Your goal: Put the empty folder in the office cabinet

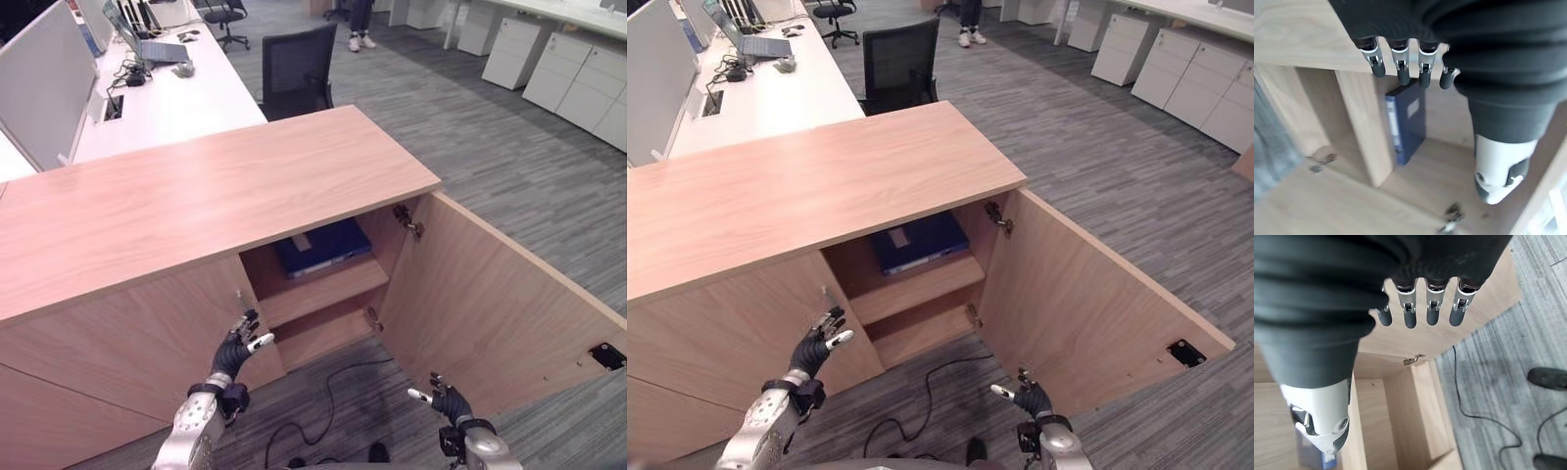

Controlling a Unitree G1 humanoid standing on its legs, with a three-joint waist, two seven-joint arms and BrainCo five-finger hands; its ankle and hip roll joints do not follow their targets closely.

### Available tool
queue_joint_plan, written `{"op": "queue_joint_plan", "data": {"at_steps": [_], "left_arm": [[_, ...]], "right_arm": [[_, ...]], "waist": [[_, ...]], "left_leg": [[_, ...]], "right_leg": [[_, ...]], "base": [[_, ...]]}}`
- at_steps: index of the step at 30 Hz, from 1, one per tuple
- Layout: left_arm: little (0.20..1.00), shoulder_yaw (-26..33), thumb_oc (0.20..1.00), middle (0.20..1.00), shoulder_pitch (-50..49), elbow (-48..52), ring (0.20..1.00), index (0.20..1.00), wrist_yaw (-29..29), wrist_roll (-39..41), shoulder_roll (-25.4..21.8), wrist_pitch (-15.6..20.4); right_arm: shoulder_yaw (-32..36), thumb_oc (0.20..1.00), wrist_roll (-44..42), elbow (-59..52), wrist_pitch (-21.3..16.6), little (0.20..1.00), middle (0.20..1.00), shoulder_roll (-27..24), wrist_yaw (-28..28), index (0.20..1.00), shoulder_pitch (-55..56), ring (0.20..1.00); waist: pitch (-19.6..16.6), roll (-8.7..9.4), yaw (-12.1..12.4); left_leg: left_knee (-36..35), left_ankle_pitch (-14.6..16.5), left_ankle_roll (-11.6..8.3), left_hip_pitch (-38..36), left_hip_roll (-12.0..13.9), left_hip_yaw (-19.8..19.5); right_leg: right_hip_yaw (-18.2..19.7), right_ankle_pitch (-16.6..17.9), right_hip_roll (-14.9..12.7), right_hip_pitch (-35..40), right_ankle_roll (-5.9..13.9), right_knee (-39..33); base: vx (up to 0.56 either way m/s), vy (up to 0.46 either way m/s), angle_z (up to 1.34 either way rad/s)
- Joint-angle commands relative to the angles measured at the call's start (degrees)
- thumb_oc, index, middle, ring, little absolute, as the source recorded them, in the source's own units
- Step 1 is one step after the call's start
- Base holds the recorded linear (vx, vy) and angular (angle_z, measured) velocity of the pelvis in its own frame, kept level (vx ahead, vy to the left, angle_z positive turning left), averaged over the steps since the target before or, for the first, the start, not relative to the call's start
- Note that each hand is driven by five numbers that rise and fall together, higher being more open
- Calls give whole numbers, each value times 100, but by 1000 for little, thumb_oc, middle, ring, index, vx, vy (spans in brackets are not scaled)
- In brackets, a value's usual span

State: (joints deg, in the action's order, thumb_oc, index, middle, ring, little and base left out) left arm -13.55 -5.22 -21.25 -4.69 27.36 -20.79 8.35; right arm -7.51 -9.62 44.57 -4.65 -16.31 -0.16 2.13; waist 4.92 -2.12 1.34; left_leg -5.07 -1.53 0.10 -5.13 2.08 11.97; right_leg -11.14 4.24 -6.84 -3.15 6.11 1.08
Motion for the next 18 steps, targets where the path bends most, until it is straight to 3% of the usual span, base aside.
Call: {"op": "queue_joint_plan", "data": {"at_steps": [1,3,4,10,14,15,16,17,18], "left_arm": [[1000,41,1000,1000,271,-78,1000,1000,-298,-448,-210,81],[1000,-57,1000,1000,176,-281,1000,1000,-368,-730,-237,21],[1000,-57,1000,1000,174,-281,1000,1000,-368,-731,-237,22],[1000,-133,1000,1000,135,-732,1000,1000,-327,-904,30,-10],[1000,-127,1000,1000,248,-774,1000,1000,-240,-808,108,-45],[1000,-122,1000,1000,298,-785,1000,1000,-159,-766,135,-22],[1000,-119,1000,1000,307,-788,1000,1000,-159,-766,135,-21],[1000,-105,1000,1000,300,-771,1000,1000,-62,-685,191,22],[1000,-104,1000,1000,305,-772,1000,1000,-62,-685,190,22]], "right_arm": [[-164,1000,-58,-254,-195,1000,1000,-7,-70,1000,-160,1000],[-203,1000,-88,-128,-195,1000,1000,0,-75,1000,-191,1000],[-204,1000,-88,-127,-196,1000,1000,0,-75,1000,-190,1000],[-268,1000,-247,-143,-203,1000,1000,-134,-36,1000,-115,1000],[-278,1000,-302,-128,-187,1000,1000,-258,-51,1000,-182,1000],[-342,1000,-346,-115,-183,1000,1000,-331,-95,1000,-287,1000],[-341,1000,-347,-113,-183,1000,1000,-330,-95,1000,-297,1000],[-385,1000,-351,23,-165,1000,1000,-406,-145,1000,-397,1000],[-384,1000,-351,24,-166,1000,1000,-404,-144,1000,-401,1000]], "waist": [[-28,138,59],[-53,151,72],[-51,150,71],[-193,81,-137],[-50,77,-271],[79,126,-221],[68,129,-219],[87,165,-94],[73,174,-99]], "left_leg": [[7,248,-72,96,58,-148],[7,250,-76,20,75,173],[7,250,-76,16,76,173],[96,176,-229,-139,190,526],[911,123,-479,150,466,701],[1666,-130,-609,516,647,556],[1670,-153,-608,550,649,559],[1603,-10,-532,735,471,-81],[1586,-40,-524,757,459,-82]], "right_leg": [[-1013,-191,-710,178,357,735],[-1424,-267,-747,332,330,677],[-1426,-261,-744,341,330,666],[-894,-156,-351,604,222,-245],[-676,-187,-197,725,117,-479],[-420,-208,-72,708,16,-552],[-417,-187,-71,678,7,-557],[-181,-244,-61,627,31,-608],[-185,-228,-72,600,31,-608]], "base": [[-53,-51,-79],[-47,-83,-92],[-35,-105,-68],[52,-159,-86],[-31,-138,-28],[-72,-165,-67],[-19,-78,-102],[17,3,-109],[61,7,-125]]}}
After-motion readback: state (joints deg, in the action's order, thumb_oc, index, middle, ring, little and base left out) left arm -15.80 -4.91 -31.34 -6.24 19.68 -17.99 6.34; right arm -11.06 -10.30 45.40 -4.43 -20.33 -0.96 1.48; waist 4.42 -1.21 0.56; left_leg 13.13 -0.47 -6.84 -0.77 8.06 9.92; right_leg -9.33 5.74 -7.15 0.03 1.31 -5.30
